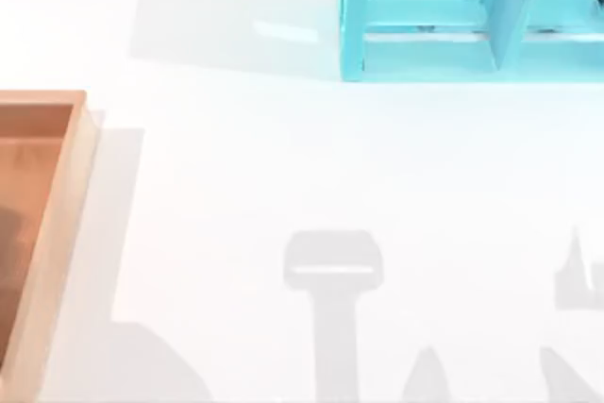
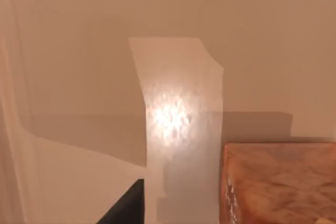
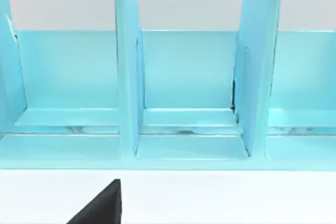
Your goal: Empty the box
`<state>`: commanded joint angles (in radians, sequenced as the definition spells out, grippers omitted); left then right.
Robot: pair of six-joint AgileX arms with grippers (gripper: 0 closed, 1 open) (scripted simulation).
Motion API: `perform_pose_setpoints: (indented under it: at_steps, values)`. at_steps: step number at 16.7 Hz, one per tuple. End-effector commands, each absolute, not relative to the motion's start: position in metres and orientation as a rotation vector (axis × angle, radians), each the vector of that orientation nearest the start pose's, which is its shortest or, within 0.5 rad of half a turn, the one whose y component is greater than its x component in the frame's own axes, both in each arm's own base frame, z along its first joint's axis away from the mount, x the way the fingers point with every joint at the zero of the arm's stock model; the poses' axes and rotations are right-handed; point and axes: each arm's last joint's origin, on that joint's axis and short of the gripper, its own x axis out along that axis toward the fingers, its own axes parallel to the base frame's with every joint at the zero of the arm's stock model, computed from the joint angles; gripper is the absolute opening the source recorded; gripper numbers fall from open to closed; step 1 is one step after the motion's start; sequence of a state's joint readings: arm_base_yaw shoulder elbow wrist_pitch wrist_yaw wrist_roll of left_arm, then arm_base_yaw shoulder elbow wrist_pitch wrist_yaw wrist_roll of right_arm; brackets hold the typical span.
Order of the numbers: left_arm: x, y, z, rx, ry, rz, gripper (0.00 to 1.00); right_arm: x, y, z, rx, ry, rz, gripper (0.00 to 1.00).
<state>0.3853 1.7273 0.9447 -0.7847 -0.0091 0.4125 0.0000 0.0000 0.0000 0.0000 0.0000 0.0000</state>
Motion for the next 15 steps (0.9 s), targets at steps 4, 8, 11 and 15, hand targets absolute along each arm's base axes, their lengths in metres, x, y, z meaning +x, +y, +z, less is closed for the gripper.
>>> perform_pose_setpoints:
  at_steps: [4, 8, 11, 15]
  values:
    - [0.2619, 0.1079, 0.1312, 0.027, 1.571, -0.012, 0.4, 0.1057, -0.0012, 0.16, 0.0, 0.0, 0.0, 1.0]
    - [0.2619, 0.1079, 0.1312, 0.027, 1.571, -0.012, 0.1, 0.1057, -0.0012, 0.16, 0.0, 0.0, 0.0, 1.0]
    - [0.2619, 0.1079, 0.1312, 0.027, 1.571, -0.012, 0.0, 0.1057, -0.0012, 0.16, 0.0, 0.0, 0.0, 1.0]
    - [0.2619, 0.1079, 0.1312, 0.027, 1.571, -0.012, 0.0, 0.1057, -0.0012, 0.16, 0.0, 0.0, 0.0, 1.0]
